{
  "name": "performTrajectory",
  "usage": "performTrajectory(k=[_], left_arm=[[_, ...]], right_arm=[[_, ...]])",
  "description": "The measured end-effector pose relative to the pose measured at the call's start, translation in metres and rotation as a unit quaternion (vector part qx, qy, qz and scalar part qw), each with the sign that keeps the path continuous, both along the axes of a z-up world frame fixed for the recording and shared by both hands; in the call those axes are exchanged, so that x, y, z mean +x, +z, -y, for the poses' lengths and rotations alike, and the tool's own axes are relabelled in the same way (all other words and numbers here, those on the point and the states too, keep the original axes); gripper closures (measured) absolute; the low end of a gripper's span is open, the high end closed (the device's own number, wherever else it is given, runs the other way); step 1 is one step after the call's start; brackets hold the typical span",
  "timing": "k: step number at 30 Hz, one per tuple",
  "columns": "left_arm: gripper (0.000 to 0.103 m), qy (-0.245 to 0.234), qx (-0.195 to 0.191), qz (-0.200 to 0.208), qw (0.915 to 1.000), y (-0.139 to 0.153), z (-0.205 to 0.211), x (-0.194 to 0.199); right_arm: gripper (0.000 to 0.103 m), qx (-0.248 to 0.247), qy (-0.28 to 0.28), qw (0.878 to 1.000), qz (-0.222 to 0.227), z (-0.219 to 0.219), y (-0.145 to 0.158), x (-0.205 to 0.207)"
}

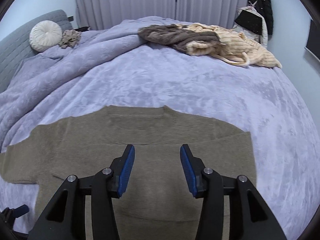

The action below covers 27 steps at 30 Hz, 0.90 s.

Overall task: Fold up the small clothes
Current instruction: 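Open the right tool to release the sleeve on the body, then grasp the other sleeve cuff with the left tool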

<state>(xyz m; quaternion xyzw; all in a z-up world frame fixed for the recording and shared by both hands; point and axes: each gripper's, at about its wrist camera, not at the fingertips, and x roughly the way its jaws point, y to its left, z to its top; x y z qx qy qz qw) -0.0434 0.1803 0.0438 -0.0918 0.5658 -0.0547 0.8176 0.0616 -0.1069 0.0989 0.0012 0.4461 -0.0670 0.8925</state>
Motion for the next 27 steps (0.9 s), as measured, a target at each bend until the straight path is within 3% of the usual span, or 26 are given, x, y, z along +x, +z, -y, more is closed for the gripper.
performTrajectory(k=[3,6,9,13,18,20,23,27], left_arm=[[0.0,0.001,0.002,-0.001,1.0,0.0,0.0,0.001],[0.0,0.005,0.005,-0.005,1.0,-0.001,0.004,0.005],[0.0,0.008,0.008,-0.006,0.9999,-0.002,0.007,0.008],[0.0,0.015,0.01,-0.009,0.9998,-0.003,0.003,0.004],[0.0,0.026,0.012,-0.006,0.9996,0.0,-0.006,-0.003],[0.0,0.03,0.011,-0.004,0.9995,0.001,-0.01,-0.005],[0.0,0.037,0.013,-0.002,0.9992,0.003,-0.015,-0.005],[0.0,0.043,0.015,-0.003,0.999,0.003,-0.02,-0.005]], right_arm=[[0.044,-0.073,-0.09,0.992,-0.051,0.034,-0.026,0.007],[0.044,-0.065,-0.14,0.982,-0.106,0.054,-0.059,0.01],[0.044,-0.11,-0.116,0.982,-0.102,0.023,-0.068,0.01],[0.044,-0.14,-0.039,0.985,-0.091,-0.048,-0.075,0.016],[0.045,-0.213,-0.002,0.974,-0.074,-0.117,-0.085,0.015],[0.045,-0.185,0.03,0.98,-0.07,-0.131,-0.082,0.015],[0.041,-0.182,0.041,0.981,-0.053,-0.145,-0.075,0.013],[0.041,-0.153,0.082,0.981,-0.088,-0.165,-0.085,0.017]])
